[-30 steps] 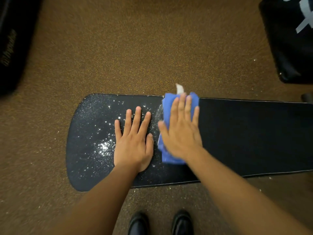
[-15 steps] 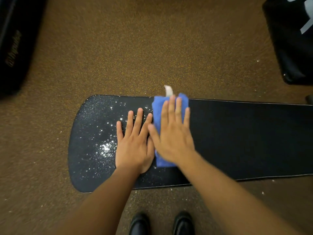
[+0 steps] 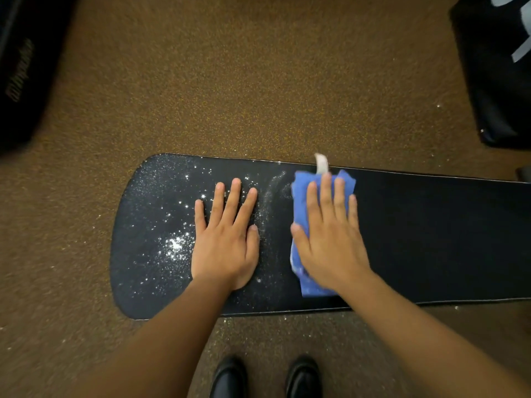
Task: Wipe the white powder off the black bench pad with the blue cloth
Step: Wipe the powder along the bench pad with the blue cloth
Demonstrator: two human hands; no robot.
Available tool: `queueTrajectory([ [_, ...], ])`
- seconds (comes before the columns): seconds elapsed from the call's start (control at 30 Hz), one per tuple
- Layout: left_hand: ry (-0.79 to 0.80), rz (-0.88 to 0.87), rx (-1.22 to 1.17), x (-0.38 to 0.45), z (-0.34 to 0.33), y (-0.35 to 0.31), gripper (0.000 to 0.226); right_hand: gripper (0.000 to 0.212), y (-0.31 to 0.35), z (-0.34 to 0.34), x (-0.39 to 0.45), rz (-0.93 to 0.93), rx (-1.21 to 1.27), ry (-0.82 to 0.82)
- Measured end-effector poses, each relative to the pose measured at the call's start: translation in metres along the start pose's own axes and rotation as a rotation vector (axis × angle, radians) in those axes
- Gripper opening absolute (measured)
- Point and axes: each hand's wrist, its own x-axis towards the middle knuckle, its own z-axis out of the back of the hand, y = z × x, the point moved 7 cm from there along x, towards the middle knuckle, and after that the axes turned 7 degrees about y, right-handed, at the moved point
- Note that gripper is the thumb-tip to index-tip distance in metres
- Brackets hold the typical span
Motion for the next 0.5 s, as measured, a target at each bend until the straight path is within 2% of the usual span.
queueTrajectory([
  [0.07, -0.002, 0.000, -0.001, 0.000, 0.000, 0.001, 0.060, 0.071, -0.002, -0.011, -0.039, 0.133, -0.015, 0.029],
  [0.13, -0.002, 0.005, -0.002, 0.000, 0.000, 0.000, 0.060, 0.070, -0.028, -0.012, -0.053, 0.146, -0.019, 0.032],
  [0.23, -0.003, 0.005, -0.005, 0.000, 0.001, 0.000, 0.060, 0.073, -0.061, 0.000, -0.015, -0.068, -0.008, 0.010],
  [0.33, -0.003, 0.007, -0.006, 0.000, 0.001, 0.000, 0.060, 0.076, -0.040, 0.011, 0.032, -0.256, 0.091, -0.026],
  [0.4, -0.002, 0.005, -0.009, 0.001, 0.000, 0.000, 0.061, 0.074, -0.011, 0.009, 0.033, -0.201, 0.088, -0.034],
  [0.5, -0.004, 0.003, -0.023, 0.001, 0.001, 0.001, 0.061, 0.070, 0.019, -0.005, -0.021, 0.045, 0.016, 0.013],
])
